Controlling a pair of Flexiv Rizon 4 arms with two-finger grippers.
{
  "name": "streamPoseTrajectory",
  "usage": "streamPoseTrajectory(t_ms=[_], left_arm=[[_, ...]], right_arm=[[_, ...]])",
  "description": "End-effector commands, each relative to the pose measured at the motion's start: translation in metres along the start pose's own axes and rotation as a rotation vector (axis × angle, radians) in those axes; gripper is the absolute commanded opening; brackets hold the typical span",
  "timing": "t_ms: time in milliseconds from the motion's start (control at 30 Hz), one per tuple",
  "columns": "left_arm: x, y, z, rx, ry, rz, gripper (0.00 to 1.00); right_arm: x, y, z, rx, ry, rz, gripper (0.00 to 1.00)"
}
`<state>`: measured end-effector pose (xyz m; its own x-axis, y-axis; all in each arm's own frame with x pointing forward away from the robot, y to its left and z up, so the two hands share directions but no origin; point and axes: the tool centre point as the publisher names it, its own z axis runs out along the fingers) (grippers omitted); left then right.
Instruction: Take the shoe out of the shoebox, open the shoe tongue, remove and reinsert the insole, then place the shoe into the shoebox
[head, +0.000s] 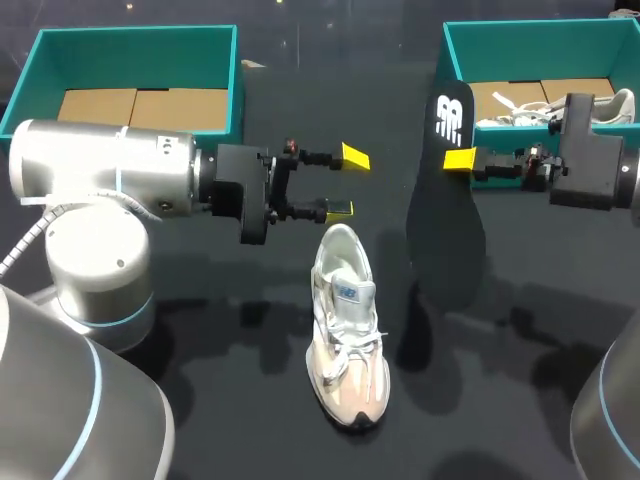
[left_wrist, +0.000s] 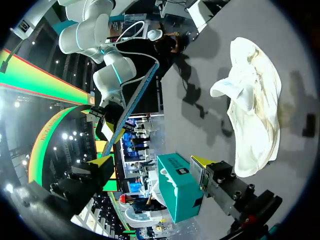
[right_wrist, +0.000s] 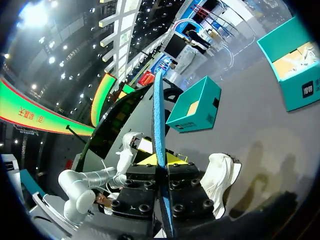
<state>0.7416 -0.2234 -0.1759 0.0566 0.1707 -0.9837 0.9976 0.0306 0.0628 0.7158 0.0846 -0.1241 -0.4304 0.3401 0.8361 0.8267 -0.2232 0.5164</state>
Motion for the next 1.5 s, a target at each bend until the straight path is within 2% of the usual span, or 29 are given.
streamPoseTrajectory(t_ms=[33,333,400,633,1033,1167,1367,1400,1500], left_arm=[[-0.001,-0.004,0.001,-0.009,0.004,0.001,1.0],[-0.001,-0.008,0.007,0.005,-0.027,0.026,1.0],[-0.001,-0.008,0.009,0.009,-0.031,0.034,1.0],[-0.007,-0.005,-0.001,0.004,-0.096,0.023,1.0],[-0.006,-0.004,0.001,0.011,-0.099,0.031,1.0],[-0.004,-0.002,0.006,0.003,-0.112,0.02,1.0],[-0.003,0.0,0.007,-0.008,-0.133,0.024,1.0],[-0.004,0.0,0.008,-0.01,-0.135,0.028,1.0],[-0.004,0.0,0.01,-0.012,-0.138,0.032,0.88]], right_arm=[[-0.005,0.003,0.015,0.01,-0.005,0.004,0.0],[-0.005,0.003,0.015,0.01,-0.005,0.004,0.0],[-0.008,0.005,0.025,0.043,-0.041,0.03,0.0],[-0.023,0.011,0.048,0.09,0.052,0.202,0.0],[-0.024,0.01,0.049,0.099,0.041,0.205,0.0],[-0.03,0.015,0.067,0.149,0.037,0.276,0.0],[-0.04,0.017,0.082,0.188,0.085,0.362,0.0],[-0.042,0.016,0.084,0.191,0.088,0.377,0.0],[-0.045,0.015,0.09,0.206,0.099,0.409,0.0]])
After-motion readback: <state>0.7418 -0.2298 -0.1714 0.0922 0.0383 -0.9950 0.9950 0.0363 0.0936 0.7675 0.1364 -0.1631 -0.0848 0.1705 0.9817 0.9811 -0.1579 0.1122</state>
